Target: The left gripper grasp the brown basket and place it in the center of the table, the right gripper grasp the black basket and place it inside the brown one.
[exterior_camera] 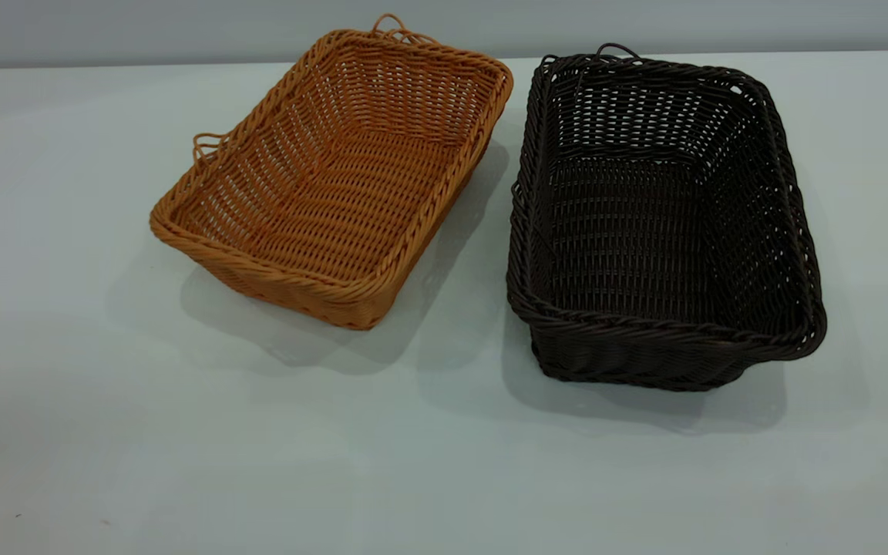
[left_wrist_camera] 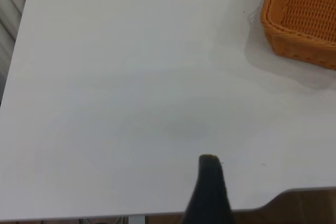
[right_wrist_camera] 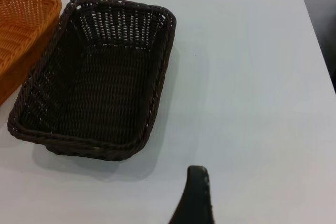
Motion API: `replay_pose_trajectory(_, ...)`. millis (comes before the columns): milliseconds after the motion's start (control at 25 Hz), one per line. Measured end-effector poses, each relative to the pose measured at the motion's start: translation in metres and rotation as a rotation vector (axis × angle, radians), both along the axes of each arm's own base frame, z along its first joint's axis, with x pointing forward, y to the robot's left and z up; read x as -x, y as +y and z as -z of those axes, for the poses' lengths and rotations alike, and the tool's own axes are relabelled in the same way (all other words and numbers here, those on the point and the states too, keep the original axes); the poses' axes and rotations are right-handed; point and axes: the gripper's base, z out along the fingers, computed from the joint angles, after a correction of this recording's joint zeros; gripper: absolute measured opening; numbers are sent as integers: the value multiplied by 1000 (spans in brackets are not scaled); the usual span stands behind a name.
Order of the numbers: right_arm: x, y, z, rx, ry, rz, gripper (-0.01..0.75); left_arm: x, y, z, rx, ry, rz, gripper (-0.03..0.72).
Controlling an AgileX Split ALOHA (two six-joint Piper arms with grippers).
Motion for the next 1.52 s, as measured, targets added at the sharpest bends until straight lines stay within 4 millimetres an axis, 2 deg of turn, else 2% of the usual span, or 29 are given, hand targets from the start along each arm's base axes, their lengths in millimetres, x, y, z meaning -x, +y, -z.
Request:
replay_pose_trajectory(1040,0,0,0,0,-1,0,581,0,0,0,14,0,0,542)
replay_pose_trajectory(1160,0,0,0,0,-1,0,581,0,0,-8,45,-11,-20,542)
replay_pose_trajectory(1320,0,0,0,0,-1,0,581,-21,1,-31,52,27,-26,542)
replay_pose_trajectory(1400,0,0,0,0,-1,0,581,-43,1,-38,42,50,-19,542)
replay_pose_trajectory(1520,0,0,0,0,-1,0,581,-88,0,-44,49,104,-8,542)
